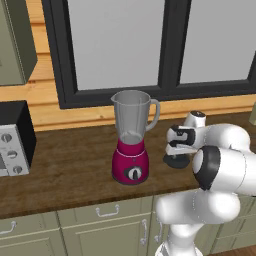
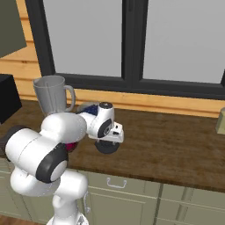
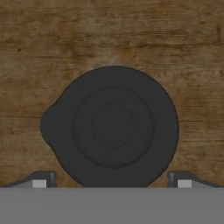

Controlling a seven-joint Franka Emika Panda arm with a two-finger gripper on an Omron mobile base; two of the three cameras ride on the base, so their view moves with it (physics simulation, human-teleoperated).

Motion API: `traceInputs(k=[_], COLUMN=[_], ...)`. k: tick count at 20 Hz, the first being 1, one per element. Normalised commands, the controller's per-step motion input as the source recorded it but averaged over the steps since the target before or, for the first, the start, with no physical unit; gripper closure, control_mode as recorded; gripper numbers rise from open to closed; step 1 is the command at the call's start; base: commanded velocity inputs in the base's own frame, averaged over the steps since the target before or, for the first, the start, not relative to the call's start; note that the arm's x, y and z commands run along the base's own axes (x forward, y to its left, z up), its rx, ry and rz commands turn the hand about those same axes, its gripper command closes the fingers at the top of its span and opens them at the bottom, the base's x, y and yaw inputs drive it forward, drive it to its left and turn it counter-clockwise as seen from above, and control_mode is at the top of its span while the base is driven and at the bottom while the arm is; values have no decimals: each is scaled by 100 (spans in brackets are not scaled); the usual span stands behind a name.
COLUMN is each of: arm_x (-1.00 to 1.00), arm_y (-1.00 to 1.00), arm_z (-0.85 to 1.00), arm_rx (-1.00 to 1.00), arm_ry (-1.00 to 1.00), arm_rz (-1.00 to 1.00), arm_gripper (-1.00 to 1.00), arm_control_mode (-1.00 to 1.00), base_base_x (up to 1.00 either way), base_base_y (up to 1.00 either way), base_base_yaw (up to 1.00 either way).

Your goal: Close the lid blender by securely placing the lid on top.

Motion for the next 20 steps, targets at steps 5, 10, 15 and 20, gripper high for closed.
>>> traceInputs(k=[5,10,15,20], arm_x=[27,23,19,13], arm_y=[0,0,0,0], arm_z=[-15,-22,-27,-35], arm_rx=[0,0,0,0], arm_ry=[0,0,0,0], arm_rz=[0,0,0,0], arm_gripper=[-100,-100,-100,100], arm_control_mode=[-100,-100,-100,-100], base_base_x=[0,0,0,0], base_base_y=[0,0,0,0], base_base_yaw=[0,0,0,0])
